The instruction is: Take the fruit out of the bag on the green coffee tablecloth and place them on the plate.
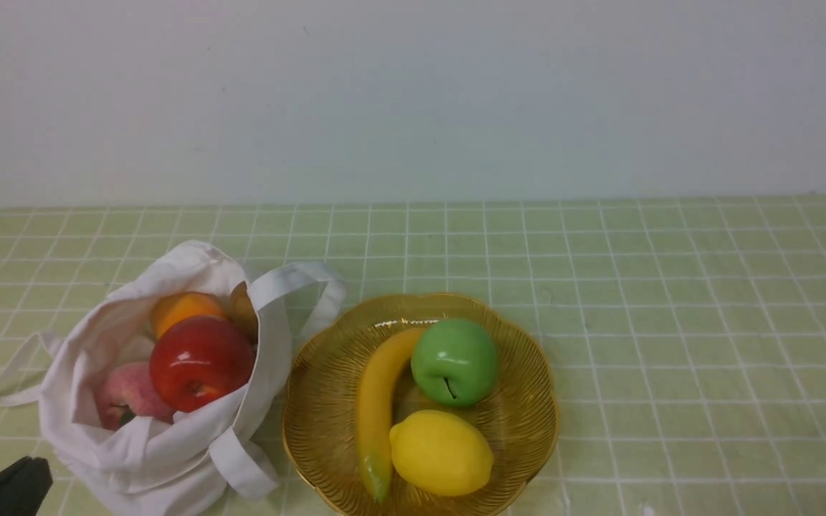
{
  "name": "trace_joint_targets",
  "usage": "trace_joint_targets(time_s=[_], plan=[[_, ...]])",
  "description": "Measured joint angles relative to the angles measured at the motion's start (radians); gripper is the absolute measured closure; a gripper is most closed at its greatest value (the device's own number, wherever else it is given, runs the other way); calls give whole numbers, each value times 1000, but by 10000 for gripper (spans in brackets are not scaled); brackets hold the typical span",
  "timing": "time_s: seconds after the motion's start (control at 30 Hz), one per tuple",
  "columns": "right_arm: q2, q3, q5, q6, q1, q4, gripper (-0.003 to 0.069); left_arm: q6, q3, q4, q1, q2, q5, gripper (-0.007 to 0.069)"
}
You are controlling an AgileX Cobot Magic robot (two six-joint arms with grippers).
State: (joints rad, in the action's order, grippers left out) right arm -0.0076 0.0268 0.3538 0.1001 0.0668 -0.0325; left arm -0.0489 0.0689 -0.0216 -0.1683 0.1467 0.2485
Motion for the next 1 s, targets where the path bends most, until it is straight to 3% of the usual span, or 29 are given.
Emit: trace_joint_targets(time_s=[0.13, 0.27, 0.47, 1.0], plan=[[0, 0, 0, 0, 0, 0, 674, -4, -90, -10, 99, -107, 0, 632], [0, 0, 0, 0, 0, 0, 674, -9, -96, -13, 135, -157, 40, 632], [0, 0, 0, 0, 0, 0, 674, -10, -97, -14, 139, -157, 127, 632], [0, 0, 0, 0, 0, 0, 674, -11, -97, -13, 139, -157, 130, 632]])
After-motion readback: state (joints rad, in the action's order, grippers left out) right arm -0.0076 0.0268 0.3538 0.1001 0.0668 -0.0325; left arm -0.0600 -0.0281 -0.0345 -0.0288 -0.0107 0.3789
